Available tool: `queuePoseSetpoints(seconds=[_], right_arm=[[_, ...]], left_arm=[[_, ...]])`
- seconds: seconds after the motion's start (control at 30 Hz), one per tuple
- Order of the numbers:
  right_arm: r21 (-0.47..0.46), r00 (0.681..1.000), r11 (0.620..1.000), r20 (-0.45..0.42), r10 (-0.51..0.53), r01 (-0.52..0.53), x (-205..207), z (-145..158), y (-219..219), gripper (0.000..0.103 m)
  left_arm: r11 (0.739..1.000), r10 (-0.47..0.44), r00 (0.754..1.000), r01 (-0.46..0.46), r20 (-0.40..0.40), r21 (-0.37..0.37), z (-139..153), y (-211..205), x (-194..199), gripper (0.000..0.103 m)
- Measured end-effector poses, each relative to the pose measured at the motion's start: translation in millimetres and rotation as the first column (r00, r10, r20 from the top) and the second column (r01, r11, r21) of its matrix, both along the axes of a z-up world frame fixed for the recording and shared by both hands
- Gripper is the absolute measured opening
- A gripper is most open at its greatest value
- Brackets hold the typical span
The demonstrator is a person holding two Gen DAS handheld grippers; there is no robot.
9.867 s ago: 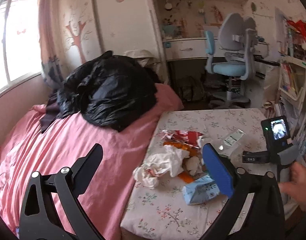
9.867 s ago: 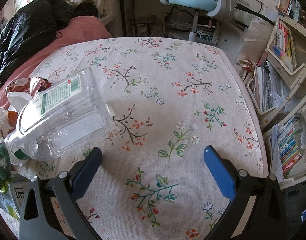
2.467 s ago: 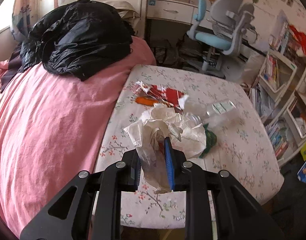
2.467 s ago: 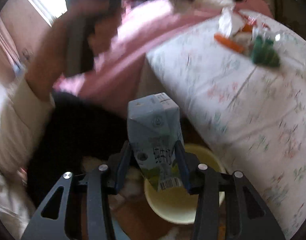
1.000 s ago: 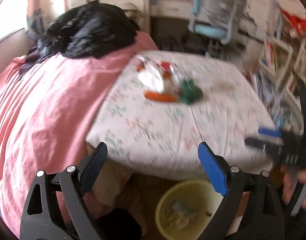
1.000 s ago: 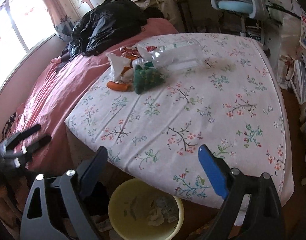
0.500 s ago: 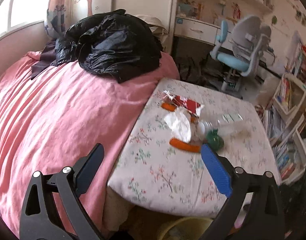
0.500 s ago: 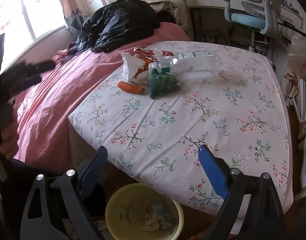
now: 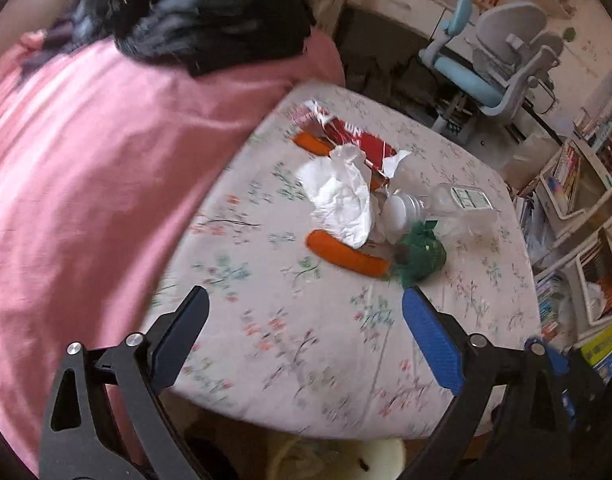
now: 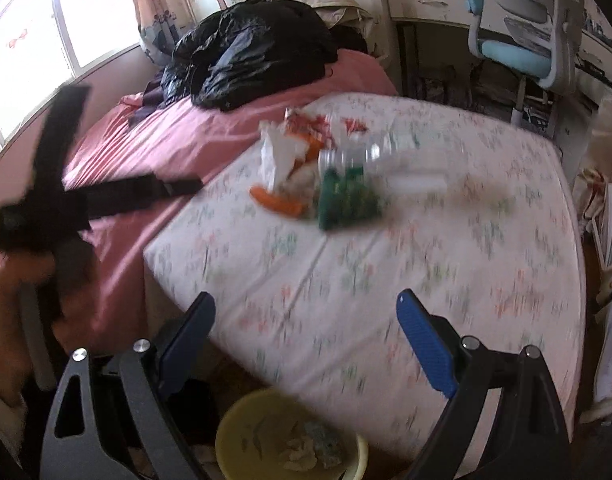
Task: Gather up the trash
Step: 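Move the right tool back to the table and grasp the green plush toy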
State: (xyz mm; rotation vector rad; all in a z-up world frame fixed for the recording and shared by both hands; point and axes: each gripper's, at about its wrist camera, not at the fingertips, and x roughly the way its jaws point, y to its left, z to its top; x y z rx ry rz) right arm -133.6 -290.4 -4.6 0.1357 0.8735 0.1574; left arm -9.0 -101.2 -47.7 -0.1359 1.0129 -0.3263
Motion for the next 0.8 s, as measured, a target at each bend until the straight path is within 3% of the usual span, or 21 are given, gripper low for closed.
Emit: queuePoseSetpoints(seconds=[0.07,0.2,0.3,0.47,0.6,0.67,0.7,0.8], right_arm=[[-0.046,1.000,0.999,0.015,0.019,-0.018,24.2,3.9,-2.7,0.088],[-0.072,0.999,0.997,-0.030,0.026,-0.028,65.7,-19.0,-9.0,0.084],[-0.065,0.996,0.998,-0.084,0.012,-0.018,91.7,-46.5,-11.7,0.080],[-0.045,0.996,0.999,-0.090,0.002,-0.006,116.1,-65.7,-18.0,0.080],[-0.023,0.995,0.999,-0.091,0.027,-0.029,127.5,-72.3,-17.1,0.080],[-0.023,0.994,0.999,-0.101,0.045,-0.048,126.6,-72.6,-15.5,0.073],[-0.025,0.993,0.998,-0.105,0.055,-0.058,126.1,-72.5,-14.6,0.064],[-0.057,0.989,0.993,-0.113,0.094,-0.101,116.2,-66.6,-12.1,0.056]], left_arm=[[1.000,0.025,0.999,-0.026,-0.028,-0.018,-8.2,-3.3,11.8,0.094],[0.997,0.049,0.997,-0.052,-0.052,-0.054,-15.3,-9.6,21.9,0.093],[0.999,0.030,0.998,-0.032,-0.058,-0.038,-18.9,-18.7,30.9,0.093],[0.989,0.065,0.988,-0.082,-0.140,-0.120,-29.2,-13.5,52.7,0.093],[0.994,0.040,0.986,-0.055,-0.161,-0.095,-36.6,-22.3,59.7,0.092],[0.997,0.023,0.986,-0.036,-0.164,-0.075,-39.7,-29.8,59.3,0.092],[0.998,0.015,0.987,-0.026,-0.163,-0.065,-41.2,-33.9,58.6,0.092],[0.999,0.010,0.987,-0.015,-0.159,-0.029,-46.5,-41.0,56.2,0.091]])
